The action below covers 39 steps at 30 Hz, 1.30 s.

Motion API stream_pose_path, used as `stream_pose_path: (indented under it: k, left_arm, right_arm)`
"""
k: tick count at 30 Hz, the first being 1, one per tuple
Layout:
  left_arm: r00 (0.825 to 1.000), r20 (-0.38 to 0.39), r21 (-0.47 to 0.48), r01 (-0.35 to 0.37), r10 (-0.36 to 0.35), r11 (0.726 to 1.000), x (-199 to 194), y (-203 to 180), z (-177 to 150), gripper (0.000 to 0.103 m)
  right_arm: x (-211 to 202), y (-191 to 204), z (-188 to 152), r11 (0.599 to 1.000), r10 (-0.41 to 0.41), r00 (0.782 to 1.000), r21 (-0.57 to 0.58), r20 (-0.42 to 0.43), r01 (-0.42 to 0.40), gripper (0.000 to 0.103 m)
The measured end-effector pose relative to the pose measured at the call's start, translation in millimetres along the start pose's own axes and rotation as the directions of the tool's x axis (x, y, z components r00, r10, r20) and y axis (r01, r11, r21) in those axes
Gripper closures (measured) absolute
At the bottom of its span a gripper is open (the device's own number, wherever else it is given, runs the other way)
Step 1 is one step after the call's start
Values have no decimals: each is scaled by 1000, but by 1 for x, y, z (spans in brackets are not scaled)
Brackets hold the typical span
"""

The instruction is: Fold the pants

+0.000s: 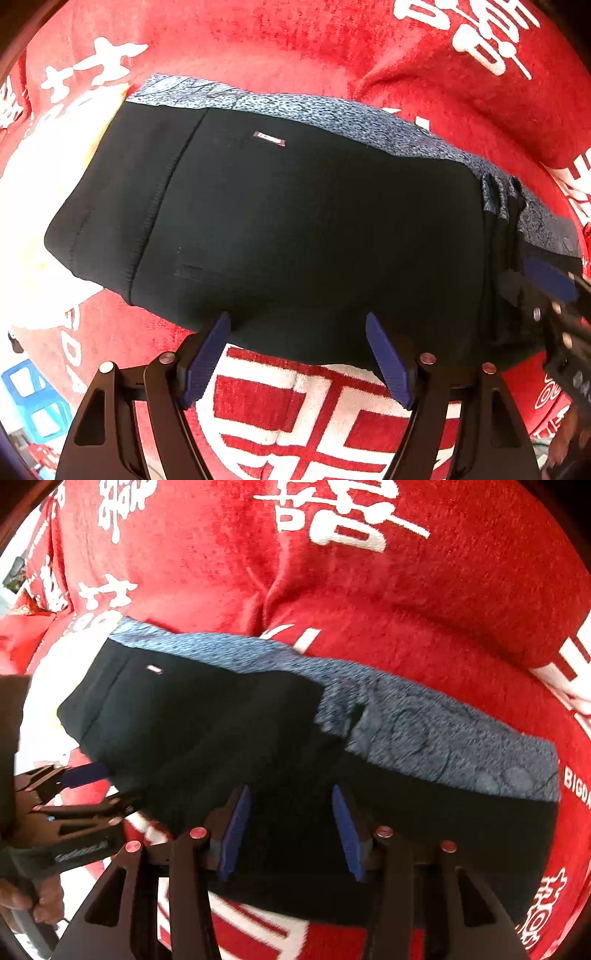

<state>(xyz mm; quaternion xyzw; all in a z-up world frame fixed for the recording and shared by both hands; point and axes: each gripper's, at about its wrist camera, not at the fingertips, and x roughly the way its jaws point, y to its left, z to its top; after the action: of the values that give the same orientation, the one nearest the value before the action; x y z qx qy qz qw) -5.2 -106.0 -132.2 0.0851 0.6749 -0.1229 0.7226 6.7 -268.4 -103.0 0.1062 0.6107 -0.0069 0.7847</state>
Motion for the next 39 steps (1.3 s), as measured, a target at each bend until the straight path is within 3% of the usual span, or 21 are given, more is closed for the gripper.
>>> stream_pose_path:
  k: [6,10,16,19,25,27,32,39]
  left_arm:
    - [1000,4,-15,8,-7,1000,-3,13,0,26]
    - [1000,5,-22,16,-16,1000,-6,21,-4,26]
    - [1000,11,-33,20,-20,999,-9,34,-9,26]
    - [1000,18,-41,23,-23,999,-12,47,-13,26]
    - [999,27,-73,35,-33,997,-14,70,-18,26]
    - [999,27,-89,37,-35,995,-14,76,-20,26]
    - [999,25,-116,48,-45,992,-13,92,-25,26]
    - [997,40,-158,74,-68,985,-17,105,-35,26]
  right_arm:
    - [-4,19,-4,999,32,999,6,-24,-32,51]
    - [-4,32,-3,999,43,998,-11,-36,-44,45]
    - [4,39,-7,1000,30,997,2,-72,-30,40]
    - [6,40,-10,1000,16,996,14,-87,-15,31]
    - [4,40,-12,1000,-2,996,29,-89,5,30]
    - [6,40,-12,999,-7,995,34,-95,10,23]
    - [23,43,-13,999,-18,990,41,-143,24,22]
    - [27,41,-11,997,-20,990,74,-138,31,17]
